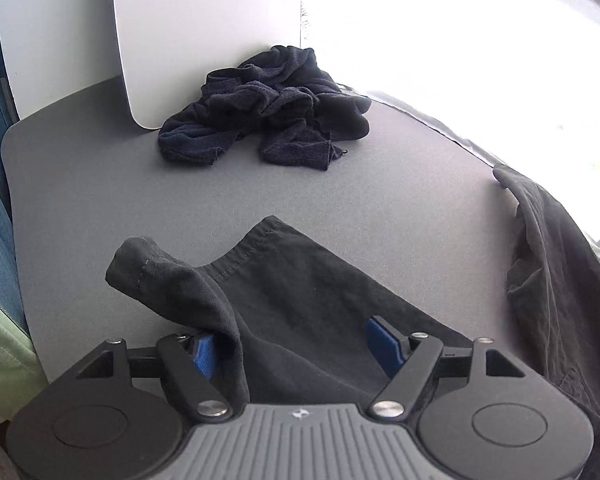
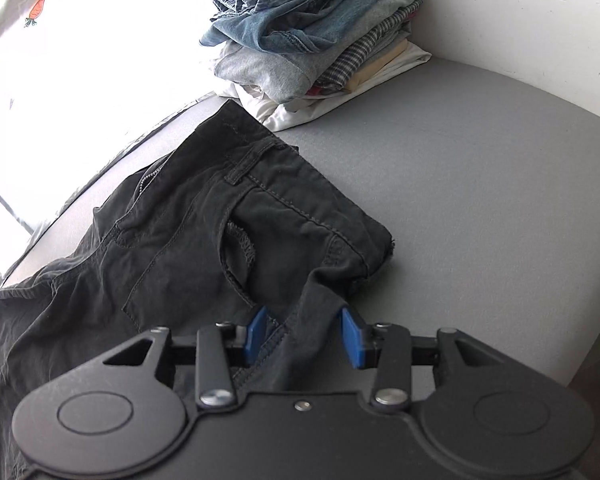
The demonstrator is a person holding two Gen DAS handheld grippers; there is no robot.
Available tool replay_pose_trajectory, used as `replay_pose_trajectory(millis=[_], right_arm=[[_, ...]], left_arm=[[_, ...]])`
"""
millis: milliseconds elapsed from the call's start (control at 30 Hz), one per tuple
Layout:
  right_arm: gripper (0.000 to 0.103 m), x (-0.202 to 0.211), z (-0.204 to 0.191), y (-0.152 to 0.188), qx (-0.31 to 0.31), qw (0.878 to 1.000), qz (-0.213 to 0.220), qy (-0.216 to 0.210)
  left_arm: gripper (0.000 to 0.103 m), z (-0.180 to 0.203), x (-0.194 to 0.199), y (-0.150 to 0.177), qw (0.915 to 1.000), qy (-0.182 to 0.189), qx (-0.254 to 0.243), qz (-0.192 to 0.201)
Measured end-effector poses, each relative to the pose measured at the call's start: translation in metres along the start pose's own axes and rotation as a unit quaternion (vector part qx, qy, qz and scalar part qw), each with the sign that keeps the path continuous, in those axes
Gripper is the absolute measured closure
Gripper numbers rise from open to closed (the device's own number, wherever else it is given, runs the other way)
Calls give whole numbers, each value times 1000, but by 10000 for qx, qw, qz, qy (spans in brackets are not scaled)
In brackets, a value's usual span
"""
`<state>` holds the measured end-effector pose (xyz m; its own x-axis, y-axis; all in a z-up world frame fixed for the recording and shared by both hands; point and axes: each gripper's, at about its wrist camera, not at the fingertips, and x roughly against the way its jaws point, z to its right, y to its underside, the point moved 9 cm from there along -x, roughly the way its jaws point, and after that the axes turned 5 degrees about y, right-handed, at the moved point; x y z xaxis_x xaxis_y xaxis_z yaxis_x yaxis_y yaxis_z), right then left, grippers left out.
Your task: Fold clothes
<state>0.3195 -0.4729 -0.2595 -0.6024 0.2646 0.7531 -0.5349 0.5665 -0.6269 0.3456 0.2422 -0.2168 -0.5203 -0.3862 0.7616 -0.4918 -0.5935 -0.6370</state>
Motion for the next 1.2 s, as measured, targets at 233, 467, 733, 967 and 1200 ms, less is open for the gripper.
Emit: replay_pose_trajectory(millis=[233,467,733,967,1200], right_arm=[[36,30,-22,-38,530,9951,789,255],[27,23,-70,-56,930,9913,925,57],[24,-12,-160,-47,1436,9866,721,-271],[18,-51,-255,-44,1786,9808,579,-525],[3,-111,-283,-42,1598,9860,437,-180]], left_arm=[[27,-16,-1,-1,9997,-220,51,89],[27,-62,0,-10,9972,-574,420,228],[24,-94,-5,-37,9934,-991,390,423],[19,-28,-34,-68,9984,-410,234,328],[18,83,-78,-80,9992,371,-106,71]])
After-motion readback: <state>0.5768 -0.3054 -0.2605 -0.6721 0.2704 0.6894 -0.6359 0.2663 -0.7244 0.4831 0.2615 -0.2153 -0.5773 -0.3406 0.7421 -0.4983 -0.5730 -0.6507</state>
